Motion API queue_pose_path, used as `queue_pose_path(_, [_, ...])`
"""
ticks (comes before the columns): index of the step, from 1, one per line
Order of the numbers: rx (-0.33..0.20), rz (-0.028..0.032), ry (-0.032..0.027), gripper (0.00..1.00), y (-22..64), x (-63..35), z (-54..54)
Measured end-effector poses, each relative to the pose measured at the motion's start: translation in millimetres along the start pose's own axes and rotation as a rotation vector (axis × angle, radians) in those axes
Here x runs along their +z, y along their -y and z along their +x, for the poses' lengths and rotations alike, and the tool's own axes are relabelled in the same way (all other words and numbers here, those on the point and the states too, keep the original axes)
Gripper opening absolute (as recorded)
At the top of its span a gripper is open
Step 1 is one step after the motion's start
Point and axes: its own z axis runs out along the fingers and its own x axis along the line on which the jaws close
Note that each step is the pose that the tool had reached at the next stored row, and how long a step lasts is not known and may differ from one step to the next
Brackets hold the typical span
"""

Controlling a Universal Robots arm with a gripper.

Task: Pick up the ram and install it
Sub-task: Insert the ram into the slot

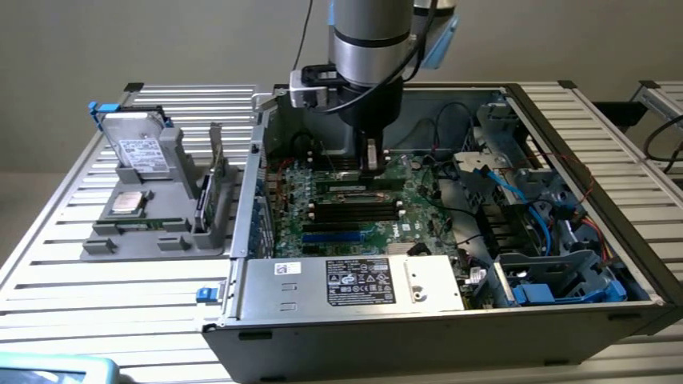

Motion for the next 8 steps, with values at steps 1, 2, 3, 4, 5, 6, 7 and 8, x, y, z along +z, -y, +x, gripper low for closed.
queue_pose_path(1, [0.0, 0.0, 0.0001, 0.12, -0.1, 1.0, 0.0])
queue_pose_path(2, [0.0, 0.0, 0.0001, 0.12, -0.2, 1.7, 0.1])
queue_pose_path(3, [0.0, 0.0, 0.0, 0.12, -0.3, 2.3, 0.1])
queue_pose_path(4, [0.0, 0.0, 0.0, 0.12, -0.4, 3.1, 0.1])
queue_pose_path(5, [0.0, 0.0, 0.0, 0.12, -0.4, 4.0, 0.2])
queue_pose_path(6, [0.0, 0.0, 0.0, 0.12, -0.5, 5.2, 0.2])
queue_pose_path(7, [0.0, 0.0, 0.0001, 0.12, -0.6, 6.6, 0.3])
queue_pose_path(8, [0.0, -0.0001, 0.0, 0.12, -0.7, 8.4, 0.3])
